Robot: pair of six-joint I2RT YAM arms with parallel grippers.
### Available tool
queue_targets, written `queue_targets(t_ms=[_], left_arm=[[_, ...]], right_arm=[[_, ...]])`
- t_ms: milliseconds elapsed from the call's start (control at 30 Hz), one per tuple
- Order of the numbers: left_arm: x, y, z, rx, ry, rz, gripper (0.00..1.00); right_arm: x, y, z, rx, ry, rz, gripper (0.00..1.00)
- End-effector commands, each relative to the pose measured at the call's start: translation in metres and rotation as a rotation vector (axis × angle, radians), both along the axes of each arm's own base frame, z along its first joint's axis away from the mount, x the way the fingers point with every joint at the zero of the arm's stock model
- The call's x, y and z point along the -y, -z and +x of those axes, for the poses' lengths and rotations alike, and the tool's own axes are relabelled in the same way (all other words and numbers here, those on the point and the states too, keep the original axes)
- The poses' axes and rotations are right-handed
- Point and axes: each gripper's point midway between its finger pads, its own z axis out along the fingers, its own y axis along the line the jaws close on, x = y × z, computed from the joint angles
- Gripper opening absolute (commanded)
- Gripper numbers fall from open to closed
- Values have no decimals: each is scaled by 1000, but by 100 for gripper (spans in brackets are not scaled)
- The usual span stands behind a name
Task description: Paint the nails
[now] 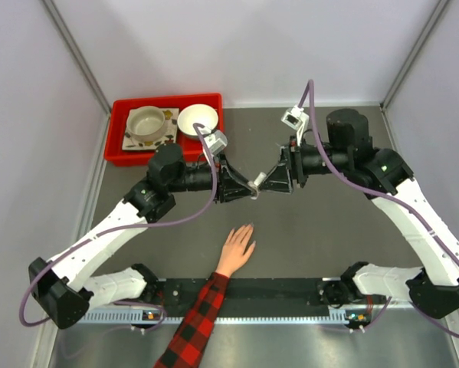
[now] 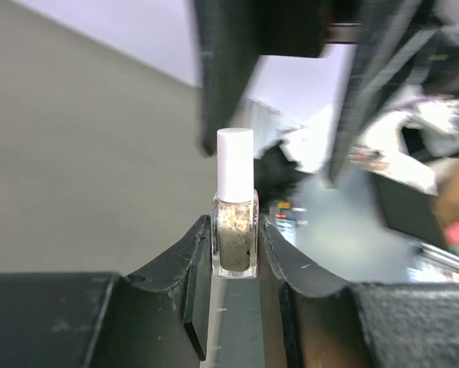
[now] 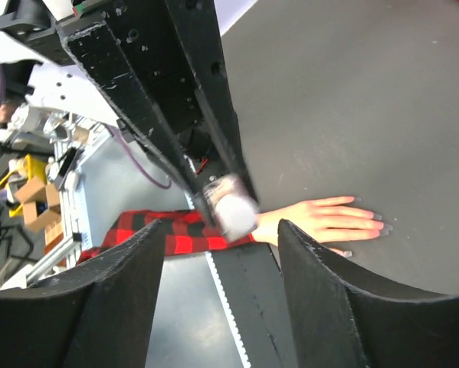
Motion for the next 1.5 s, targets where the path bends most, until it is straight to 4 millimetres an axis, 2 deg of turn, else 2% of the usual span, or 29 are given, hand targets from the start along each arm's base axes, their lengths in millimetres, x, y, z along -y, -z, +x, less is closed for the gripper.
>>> queue_targets(t_ms=[0, 67, 100, 133, 333, 400, 467, 500, 600, 633, 667, 700, 733, 767, 800, 833, 867, 900, 933, 967, 1033, 1067, 1133, 1167, 1300, 1333, 1367, 1433, 1467], left_arm=[[0, -31, -36, -4, 205, -121, 0], [0, -34, -41, -8, 237, -134, 0], [0, -34, -42, -8, 240, -137, 0], [0, -34, -42, -8, 242, -139, 0], [1, -32, -43, -18, 263, -143, 0], [2, -30, -43, -25, 269, -138, 0], [3, -30, -42, -24, 269, -138, 0], [3, -30, -41, -23, 266, -138, 0], [3, -31, -39, -17, 255, -141, 0], [3, -31, -37, -24, 239, -134, 0], [4, -28, -32, -7, 209, -121, 6], [2, -28, -27, 9, 162, -111, 29], [2, -19, -12, -21, 64, -66, 37], [-1, -16, -1, 21, 0, -39, 59], [-5, -16, 7, 42, -61, -23, 72], [-12, -8, 28, 32, -193, 22, 87], [-19, 2, 36, 33, -254, 74, 92], [-27, 2, 41, 43, -311, 90, 96], [-40, 5, 60, 64, -445, 118, 99], [-50, 13, 66, 58, -506, 144, 99], [-72, 8, 75, 88, -643, 138, 99], [-89, 8, 82, 102, -743, 136, 99], [-102, 9, 84, 112, -808, 126, 99], [-107, 3, 81, 125, -821, 100, 99], [-102, 6, 72, 130, -779, 39, 99], [-100, 7, 71, 113, -772, 23, 99], [-100, 7, 70, 108, -773, 12, 99], [-94, 12, 64, 90, -728, 0, 99], [-93, 14, 63, 84, -723, 0, 98]], right_arm=[[-2, -17, -8, 83, -89, 59, 59], [-4, -18, -9, 82, -101, 69, 53], [-6, -21, -13, 79, -128, 86, 43], [-7, -22, -15, 72, -140, 94, 40], [-8, -28, -25, 78, -196, 133, 36], [-8, -28, -29, 67, -224, 140, 29], [-9, -27, -31, 59, -242, 146, 27], [-10, -26, -32, 55, -249, 147, 18], [-9, -22, -32, 43, -250, 139, 0], [-9, -21, -31, 49, -241, 134, 0], [-8, -16, -24, 51, -193, 108, 0], [-6, -13, -18, 54, -154, 88, 0], [-4, -9, -12, 64, -118, 64, 0], [0, -2, 1, 79, -42, 24, 0], [4, 4, 7, 73, 1, -9, 0], [7, 9, 13, 73, 41, -38, 0], [13, 13, 24, 88, 108, -73, 0], [17, 18, 30, 87, 146, -100, 0], [23, 20, 38, 96, 196, -120, 0], [32, 28, 51, 110, 279, -168, 0], [47, 42, 67, 104, 397, -232, 0], [64, 51, 84, 121, 513, -298, 0], [79, 69, 102, 100, 639, -339, 0], [93, 77, 116, 103, 722, -363, 0], [139, 121, 160, 83, 987, -476, 0], [148, 136, 165, 58, 1031, -498, 0], [154, 138, 176, 64, 1080, -487, 0], [167, 161, 188, 36, 1132, -525, 0], [171, 163, 198, 62, 1168, -525, 0]])
